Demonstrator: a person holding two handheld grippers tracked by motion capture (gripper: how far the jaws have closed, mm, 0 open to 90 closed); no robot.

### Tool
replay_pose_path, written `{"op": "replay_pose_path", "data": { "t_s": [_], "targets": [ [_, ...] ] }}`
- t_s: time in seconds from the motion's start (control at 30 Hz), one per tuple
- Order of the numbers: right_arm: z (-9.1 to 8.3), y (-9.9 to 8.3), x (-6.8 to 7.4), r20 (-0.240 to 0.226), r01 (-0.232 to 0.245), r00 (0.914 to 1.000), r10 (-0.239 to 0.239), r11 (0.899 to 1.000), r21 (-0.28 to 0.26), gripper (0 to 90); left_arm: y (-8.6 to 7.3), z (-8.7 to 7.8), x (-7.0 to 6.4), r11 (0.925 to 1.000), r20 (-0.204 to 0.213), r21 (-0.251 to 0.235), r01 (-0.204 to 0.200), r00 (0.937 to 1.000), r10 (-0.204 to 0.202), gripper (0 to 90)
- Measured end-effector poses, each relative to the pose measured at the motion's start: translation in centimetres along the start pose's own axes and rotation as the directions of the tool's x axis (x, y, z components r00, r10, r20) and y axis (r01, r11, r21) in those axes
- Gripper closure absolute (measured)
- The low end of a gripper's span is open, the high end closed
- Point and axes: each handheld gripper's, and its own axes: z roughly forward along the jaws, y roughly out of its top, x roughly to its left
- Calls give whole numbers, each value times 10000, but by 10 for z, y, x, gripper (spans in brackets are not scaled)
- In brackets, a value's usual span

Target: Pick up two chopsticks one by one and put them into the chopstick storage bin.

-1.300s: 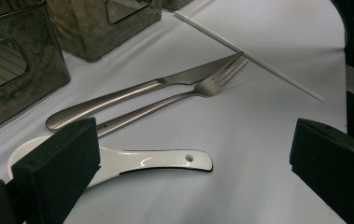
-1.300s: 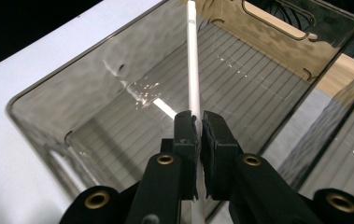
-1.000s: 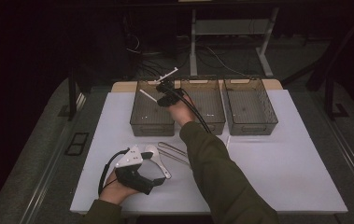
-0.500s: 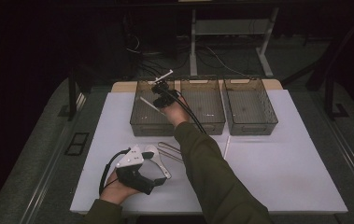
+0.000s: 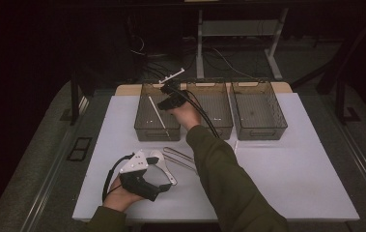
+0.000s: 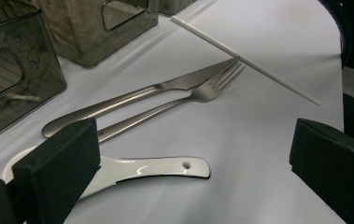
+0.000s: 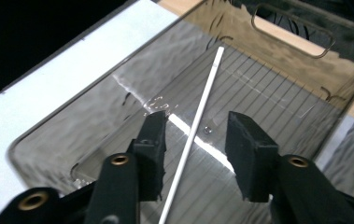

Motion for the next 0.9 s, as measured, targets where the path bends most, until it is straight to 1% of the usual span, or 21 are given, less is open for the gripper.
{"op": "replay_pose_path", "data": {
  "t_s": [0.07, 0.1, 0.17, 0.23, 0.27, 0.37, 0.4, 0.47, 0.6, 0.67, 0.7, 0.73, 0.77, 0.8, 0.9],
  "targets": [
    [-12, -3, 0, -123, 184, 9998, -186, 9997, -147, 520, 0, 0, 0, 10000, 2, 16, -42, 10000, 42, 11],
    [-12, -3, 0, -123, 184, 9998, -186, 9997, -147, 520, 0, 0, 0, 10000, -10, 22, -19, 10000, 19, 11],
    [-20, -6, 0, -208, 274, 9994, -278, 9995, -178, 492, 0, 0, 0, 10000, -22, 16, -13, 10000, 13, 11],
    [-30, -10, -1, -279, 298, 9991, -307, 9990, -319, 471, 0, 0, 0, 10000, -25, 26, 9, 10000, -9, 11],
    [-39, -15, -3, -390, 283, 9988, -300, 9986, -438, 451, 0, 0, 0, 10000, -30, 27, 15, 10000, -15, 11],
    [-51, -22, -5, -485, 397, 9979, -426, 9975, -579, 423, 0, 1, -1, 10000, -34, 39, 39, 10000, -39, 11],
    [-51, -22, -5, -485, 397, 9979, -426, 9975, -579, 423, 0, 1, -1, 10000, -43, 68, 15, 10000, -15, 11],
    [-60, -28, -6, -552, 519, 9969, -557, 9964, -673, 410, 0, 1, -1, 9999, -55, 107, -49, 10000, 50, 11],
    [-82, -45, -10, -857, 681, 9934, -766, 9929, -979, 381, 0, 1, 0, 9997, -69, 206, -121, 9999, 122, 11],
    [-90, -51, -12, -910, 744, 9923, -846, 9912, -1097, 373, 0, 1, 0, 9996, -68, 233, -136, 9999, 138, 11],
    [-90, -51, -12, -910, 744, 9923, -846, 9912, -1097, 373, 0, 1, 0, 9997, -65, 215, -100, 9999, 101, 11],
    [-94, -55, -13, -962, 748, 9916, -861, 9904, -1161, 371, 0, 2, 0, 9998, -66, 197, -72, 10000, 74, 11],
    [-103, -64, -16, -1041, 732, 9908, -868, 9890, -1282, 361, 0, 2, 0, 9998, -95, 198, -81, 9999, 83, 10],
    [-107, -68, -17, -1076, 722, 9904, -871, 9881, -1356, 354, -1, 2, 0, 9998, -82, 195, -17, 10000, 18, 11],
    [-117, -79, -21, -1095, 770, 9897, -928, 9871, -1406, 345, -1, 2, 0, 9998, -102, 212, -9, 9999, 11, 10]
  ]
}}
